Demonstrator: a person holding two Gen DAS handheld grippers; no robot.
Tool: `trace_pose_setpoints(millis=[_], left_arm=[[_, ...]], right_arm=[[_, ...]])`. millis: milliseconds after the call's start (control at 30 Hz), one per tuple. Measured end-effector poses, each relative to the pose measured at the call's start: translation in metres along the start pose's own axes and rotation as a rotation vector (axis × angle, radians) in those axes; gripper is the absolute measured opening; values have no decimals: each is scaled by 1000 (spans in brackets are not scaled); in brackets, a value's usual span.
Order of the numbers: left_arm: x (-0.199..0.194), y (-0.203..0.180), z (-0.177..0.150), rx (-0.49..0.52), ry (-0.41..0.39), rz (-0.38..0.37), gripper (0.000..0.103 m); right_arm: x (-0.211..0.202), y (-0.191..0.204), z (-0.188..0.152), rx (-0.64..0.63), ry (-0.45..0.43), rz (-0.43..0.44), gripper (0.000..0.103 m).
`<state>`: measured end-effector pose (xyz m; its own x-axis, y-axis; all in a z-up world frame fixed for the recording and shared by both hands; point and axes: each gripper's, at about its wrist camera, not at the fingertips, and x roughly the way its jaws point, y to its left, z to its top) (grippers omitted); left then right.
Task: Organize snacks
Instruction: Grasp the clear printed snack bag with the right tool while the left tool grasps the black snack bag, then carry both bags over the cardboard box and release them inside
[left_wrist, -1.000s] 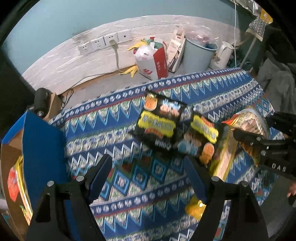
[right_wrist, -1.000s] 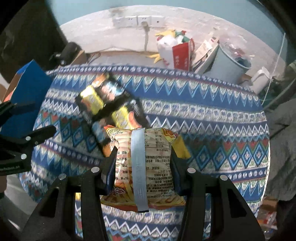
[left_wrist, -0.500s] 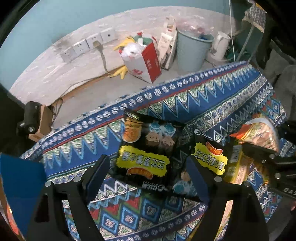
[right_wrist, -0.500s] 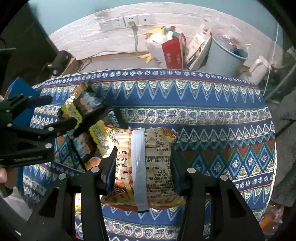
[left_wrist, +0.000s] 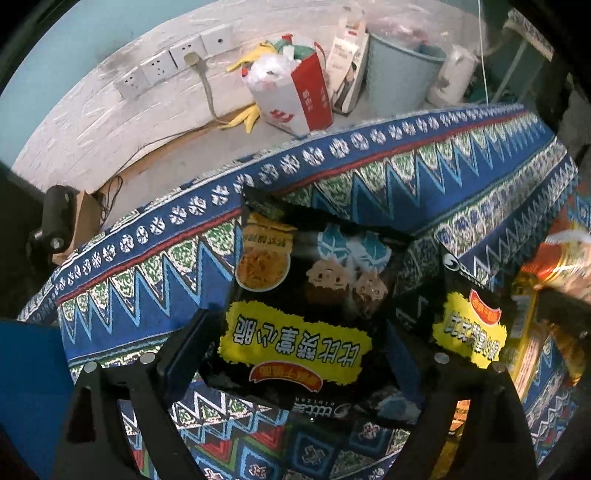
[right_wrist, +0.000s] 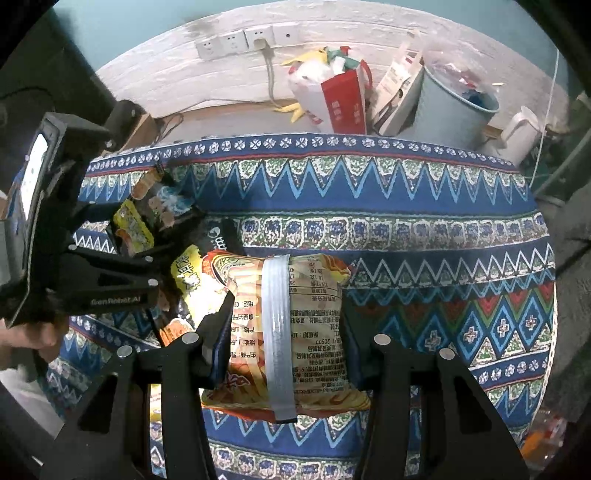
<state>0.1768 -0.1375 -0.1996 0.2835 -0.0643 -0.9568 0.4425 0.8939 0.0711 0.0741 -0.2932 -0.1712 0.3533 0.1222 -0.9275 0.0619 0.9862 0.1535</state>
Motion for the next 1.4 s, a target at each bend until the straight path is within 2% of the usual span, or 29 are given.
trace_pose_setpoints(millis=[33, 133, 233, 467, 733, 1400], left_arm=[[-1, 1, 0, 1, -4, 1, 87], [-8, 1, -3, 16, -35, 13, 66], [-10, 2, -6, 11, -22, 4, 64], [-24, 5, -20, -4, -25, 28, 64], [-63, 15, -33, -11, -95, 51, 64], [-144, 65, -82, -164, -180, 37, 64]], right_arm=[[1, 0, 0, 0, 3, 0, 48], [3, 3, 1, -3, 5, -7, 48], [4, 5, 2, -2, 1, -13, 48], [-3, 12, 8, -7, -24, -22, 48], [-18, 25, 17, -27, -59, -27, 48], [-64, 85, 27, -120, -156, -40, 48]])
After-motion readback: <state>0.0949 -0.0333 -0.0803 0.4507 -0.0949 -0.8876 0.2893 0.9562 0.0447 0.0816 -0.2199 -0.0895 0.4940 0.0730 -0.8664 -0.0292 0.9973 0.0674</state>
